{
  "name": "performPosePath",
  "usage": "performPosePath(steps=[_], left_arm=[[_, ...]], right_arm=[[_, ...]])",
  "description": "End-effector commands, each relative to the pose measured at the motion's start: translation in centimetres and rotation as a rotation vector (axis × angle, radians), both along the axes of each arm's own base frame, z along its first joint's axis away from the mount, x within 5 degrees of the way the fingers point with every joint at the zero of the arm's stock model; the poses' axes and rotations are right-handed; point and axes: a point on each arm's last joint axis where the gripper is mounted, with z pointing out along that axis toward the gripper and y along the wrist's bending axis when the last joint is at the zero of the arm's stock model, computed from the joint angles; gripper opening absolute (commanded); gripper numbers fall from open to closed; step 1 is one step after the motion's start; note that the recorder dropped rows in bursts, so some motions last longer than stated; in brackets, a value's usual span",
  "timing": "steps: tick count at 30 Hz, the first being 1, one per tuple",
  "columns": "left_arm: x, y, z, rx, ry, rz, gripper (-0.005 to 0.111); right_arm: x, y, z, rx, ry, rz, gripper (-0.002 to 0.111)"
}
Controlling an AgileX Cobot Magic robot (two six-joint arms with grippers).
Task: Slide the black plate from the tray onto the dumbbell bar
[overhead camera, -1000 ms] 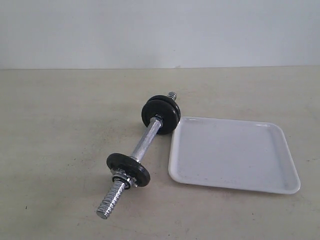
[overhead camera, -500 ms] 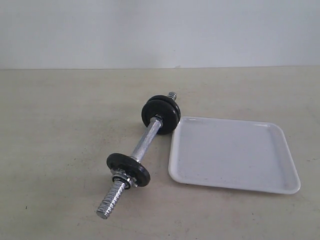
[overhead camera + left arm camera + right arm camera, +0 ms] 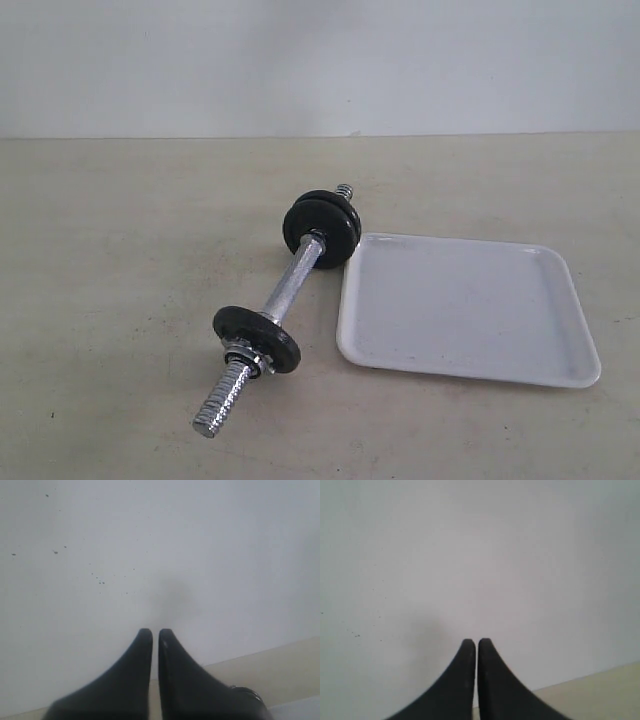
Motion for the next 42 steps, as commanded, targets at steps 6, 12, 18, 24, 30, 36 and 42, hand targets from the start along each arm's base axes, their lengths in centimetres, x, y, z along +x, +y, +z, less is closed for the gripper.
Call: performPosePath(steps=[6, 12, 18, 24, 30, 36, 42], left_arm=[[0.0, 0.0, -0.1, -0.004, 0.007, 0.002, 0.004], [0.0, 0.0, -0.1, -0.004, 0.007, 0.002, 0.004], [0.0, 0.0, -0.1, -0.004, 0.007, 0.002, 0.004], [0.0, 0.0, -0.1, -0.004, 0.007, 0.002, 0.004], [0.0, 0.0, -0.1, -0.004, 0.009, 0.002, 0.004], [0.0, 0.0, -0.1, -0.004, 0.009, 0.002, 0.004], [0.0, 0.0, -0.1, -0.004, 0.009, 0.002, 0.004]], right_arm=[[0.2, 0.1, -0.4, 0.087, 0.05, 0.035, 0.0], [0.2, 0.1, -0.4, 0.087, 0.05, 0.035, 0.0], [-1.4, 0.3, -0.4, -0.179, -0.021, 0.018, 0.0], [-2.6, 0.7, -2.6, -0.509, 0.08, 0.015, 0.0], [-1.6, 0.2, -6.0, -0.468, 0.141, -0.065, 0.0], [-1.5, 0.0, -6.4, -0.473, 0.126, -0.088, 0.0], [-1.5, 0.3, -7.0, -0.487, 0.19, -0.043, 0.0]])
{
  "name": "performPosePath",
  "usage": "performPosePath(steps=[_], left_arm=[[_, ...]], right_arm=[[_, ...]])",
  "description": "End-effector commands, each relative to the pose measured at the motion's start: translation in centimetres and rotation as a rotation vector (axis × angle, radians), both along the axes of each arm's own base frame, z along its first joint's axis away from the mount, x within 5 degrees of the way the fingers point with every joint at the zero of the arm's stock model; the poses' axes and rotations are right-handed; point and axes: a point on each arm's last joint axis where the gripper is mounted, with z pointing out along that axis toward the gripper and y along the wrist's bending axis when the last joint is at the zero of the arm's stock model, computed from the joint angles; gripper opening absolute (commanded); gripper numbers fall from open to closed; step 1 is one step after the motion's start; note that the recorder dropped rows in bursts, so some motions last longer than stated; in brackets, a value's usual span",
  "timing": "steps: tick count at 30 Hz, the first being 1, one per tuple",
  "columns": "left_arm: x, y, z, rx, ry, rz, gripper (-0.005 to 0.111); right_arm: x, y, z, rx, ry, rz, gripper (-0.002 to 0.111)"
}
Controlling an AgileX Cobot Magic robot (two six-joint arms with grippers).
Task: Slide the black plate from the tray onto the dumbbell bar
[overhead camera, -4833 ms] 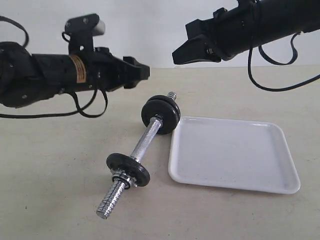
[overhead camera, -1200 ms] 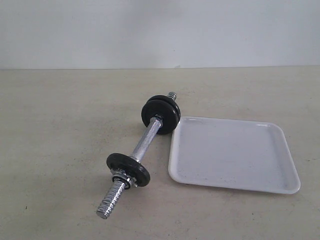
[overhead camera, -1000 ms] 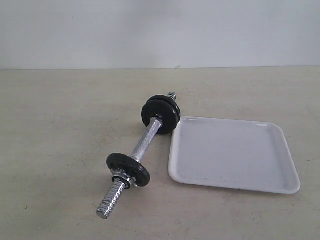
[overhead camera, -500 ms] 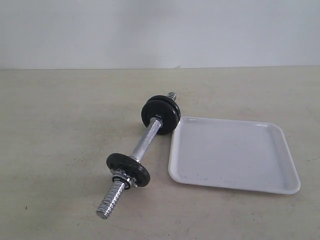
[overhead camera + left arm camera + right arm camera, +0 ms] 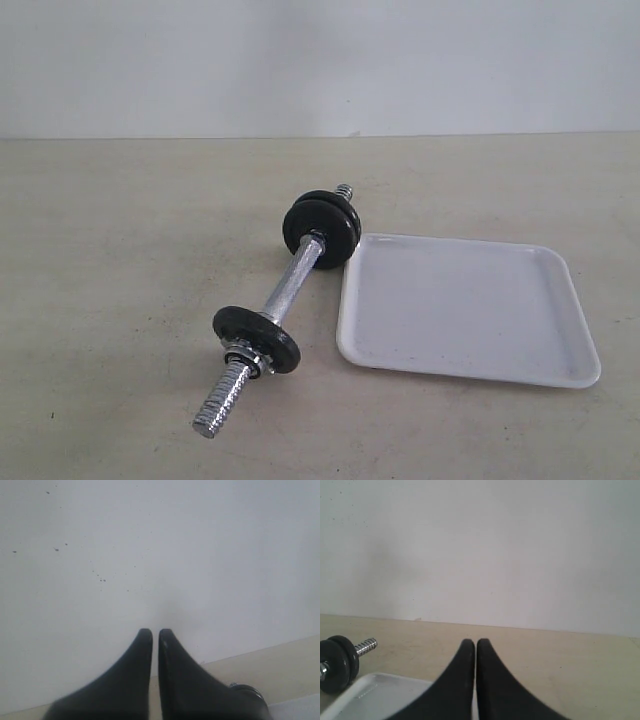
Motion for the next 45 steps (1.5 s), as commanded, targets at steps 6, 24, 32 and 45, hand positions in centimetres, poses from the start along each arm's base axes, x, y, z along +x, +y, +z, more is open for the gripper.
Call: performPosePath(steps=[6, 24, 32, 45], left_arm=[[0.0, 0.0, -0.1, -0.006, 0.0, -0.002, 0.004], [0.0, 0.0, -0.1, -0.006, 0.0, -0.002, 0.004], [0.0, 0.0, -0.1, -0.006, 0.0, -0.002, 0.004], [2.1, -0.3, -5.7, -0.087, -0.029, 0.253, 0.004]], right_arm=[[-0.1, -0.4, -2.3, -0.05, 0.238, -0.042, 0.0], [-0.2, -0.8, -2.9, -0.031, 0.311, -0.087, 0.0], [-0.2, -0.8, -2.9, -0.031, 0.311, -0.087, 0.0], [-0.2, -0.8, -2.9, -0.031, 0.311, -0.087, 0.0]])
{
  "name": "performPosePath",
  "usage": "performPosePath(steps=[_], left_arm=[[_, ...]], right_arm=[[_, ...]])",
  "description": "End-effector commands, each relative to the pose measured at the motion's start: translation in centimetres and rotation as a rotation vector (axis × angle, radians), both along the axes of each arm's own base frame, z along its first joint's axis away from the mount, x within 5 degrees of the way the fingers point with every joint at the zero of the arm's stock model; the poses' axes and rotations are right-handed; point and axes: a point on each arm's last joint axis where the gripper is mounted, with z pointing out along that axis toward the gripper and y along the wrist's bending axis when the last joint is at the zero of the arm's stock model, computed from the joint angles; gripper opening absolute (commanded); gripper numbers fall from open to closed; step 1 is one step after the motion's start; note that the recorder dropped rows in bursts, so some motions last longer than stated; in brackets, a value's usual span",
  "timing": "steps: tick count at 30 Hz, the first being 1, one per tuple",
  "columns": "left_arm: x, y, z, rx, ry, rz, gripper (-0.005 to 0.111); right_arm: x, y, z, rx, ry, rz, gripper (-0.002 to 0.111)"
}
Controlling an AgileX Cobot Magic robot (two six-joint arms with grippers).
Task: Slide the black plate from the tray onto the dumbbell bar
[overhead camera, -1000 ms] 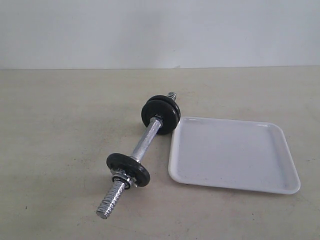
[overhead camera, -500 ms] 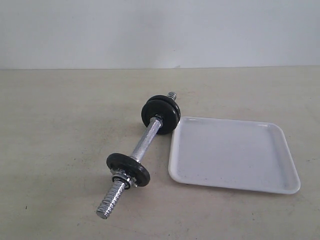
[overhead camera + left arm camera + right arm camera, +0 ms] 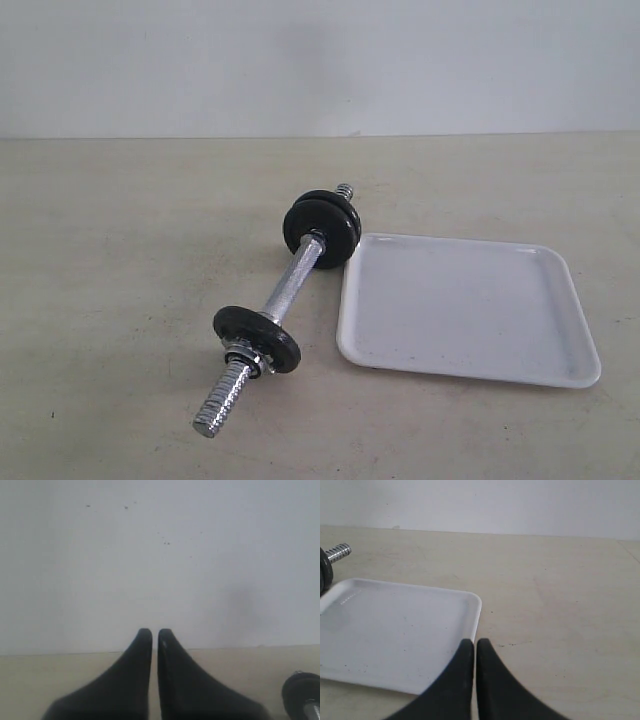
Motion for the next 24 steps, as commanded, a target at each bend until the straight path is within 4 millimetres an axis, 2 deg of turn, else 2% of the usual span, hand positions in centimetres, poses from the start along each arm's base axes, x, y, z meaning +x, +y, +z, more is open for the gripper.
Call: performPosePath(steps=[1, 2, 3, 9, 14, 21, 24], left_arm=[[0.9, -0.9, -2.9, 0.015, -0.212, -0.031, 0.004], [0.7, -1.0, -2.5, 0.029, -0.263, -0.038, 0.004], [1.0, -0.7, -3.2, 0.028, -0.178, 0.005, 0.004], [1.3, 0.4, -5.1, -0.05, 0.037, 0.129, 0.004], [1.0, 1.1, -7.6, -0.214, 0.296, 0.223, 0.004], [1.0, 1.1, -7.5, -0.217, 0.286, 0.219, 0.004], [1.3, 0.7, -6.2, -0.207, 0.143, 0.158, 0.004]], right_arm=[[0.0, -0.1, 0.1, -0.005, -0.013, -0.006, 0.0], [0.0, -0.1, 0.1, -0.005, -0.013, -0.006, 0.0], [0.0, 0.0, 0.1, -0.003, -0.013, -0.006, 0.0], [0.0, 0.0, 0.0, 0.003, -0.001, -0.008, 0.0], [0.0, 0.0, 0.0, 0.003, -0.001, -0.008, 0.0], [0.0, 0.0, 0.0, 0.003, -0.001, -0.008, 0.0], [0.0, 0.0, 0.0, 0.003, -0.001, -0.008, 0.0]])
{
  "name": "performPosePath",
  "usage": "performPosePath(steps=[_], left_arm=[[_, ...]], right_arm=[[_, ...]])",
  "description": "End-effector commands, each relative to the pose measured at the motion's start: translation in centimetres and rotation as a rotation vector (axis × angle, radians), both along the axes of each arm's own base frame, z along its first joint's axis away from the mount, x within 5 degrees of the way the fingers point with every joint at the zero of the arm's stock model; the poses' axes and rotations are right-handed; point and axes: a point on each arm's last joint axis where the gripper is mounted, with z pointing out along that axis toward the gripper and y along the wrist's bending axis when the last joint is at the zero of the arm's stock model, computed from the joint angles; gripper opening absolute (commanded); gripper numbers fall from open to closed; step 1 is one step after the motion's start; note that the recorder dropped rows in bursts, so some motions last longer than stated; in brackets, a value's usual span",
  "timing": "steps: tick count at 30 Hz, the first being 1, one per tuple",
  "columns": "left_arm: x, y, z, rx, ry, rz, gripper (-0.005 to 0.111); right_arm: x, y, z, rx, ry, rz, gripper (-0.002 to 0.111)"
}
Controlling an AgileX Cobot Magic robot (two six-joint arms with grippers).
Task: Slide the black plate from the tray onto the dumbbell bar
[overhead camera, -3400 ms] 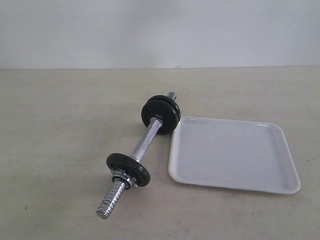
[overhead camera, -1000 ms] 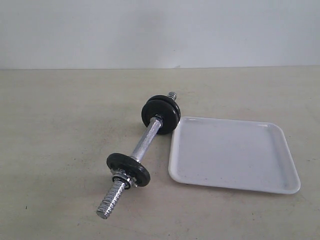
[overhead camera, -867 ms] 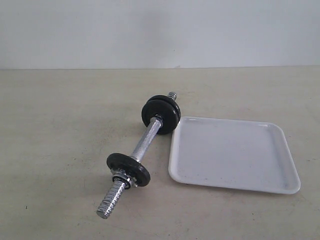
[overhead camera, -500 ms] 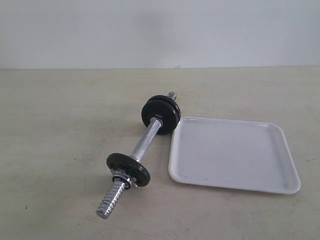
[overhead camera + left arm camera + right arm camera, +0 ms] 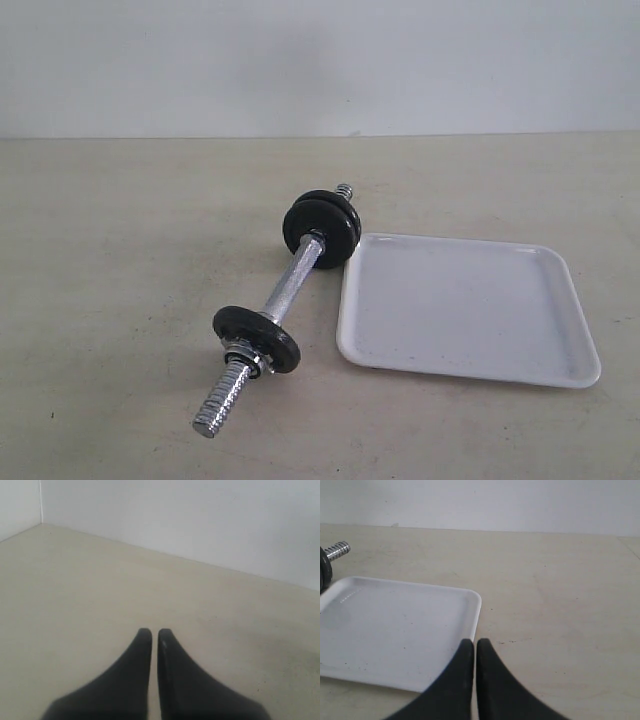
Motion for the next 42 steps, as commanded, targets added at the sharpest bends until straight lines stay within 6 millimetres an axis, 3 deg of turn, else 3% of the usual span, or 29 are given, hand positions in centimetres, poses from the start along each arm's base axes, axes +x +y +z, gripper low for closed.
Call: performPosePath(steps=[1, 7, 12, 17, 25, 32, 38, 42], left_arm=[[0.3, -0.6, 1.9, 0.014, -0.226, -0.074, 0.004], [-0.8, -2.0, 6.0, 0.067, -0.684, -0.213, 0.004], [-1.5, -2.4, 7.1, 0.175, -0.825, -0.235, 0.004], [-1.3, -2.4, 6.9, 0.27, -0.788, -0.218, 0.004], [-1.0, -4.0, 6.8, 0.611, -0.584, -0.372, 0.004], [-0.7, -3.2, 6.6, 0.494, -0.434, -0.323, 0.004], [-0.6, -1.0, 6.7, 0.078, -0.438, -0.108, 0.004], [-0.7, -0.8, 6.7, 0.161, -0.424, -0.073, 0.004]], right_arm=[[0.0, 0.0, 0.1, 0.0, -0.009, -0.004, 0.0], [0.0, 0.0, 0.1, 0.0, -0.009, -0.004, 0.0], [0.0, 0.0, 0.1, 0.0, -0.009, -0.004, 0.0], [0.0, 0.0, 0.1, 0.0, -0.009, -0.004, 0.0], [0.0, 0.0, 0.1, 0.0, -0.009, -0.004, 0.0], [0.0, 0.0, 0.1, 0.0, -0.009, -0.004, 0.0], [0.0, 0.0, 0.1, 0.0, -0.009, -0.004, 0.0], [0.0, 0.0, 0.1, 0.0, -0.009, -0.004, 0.0]])
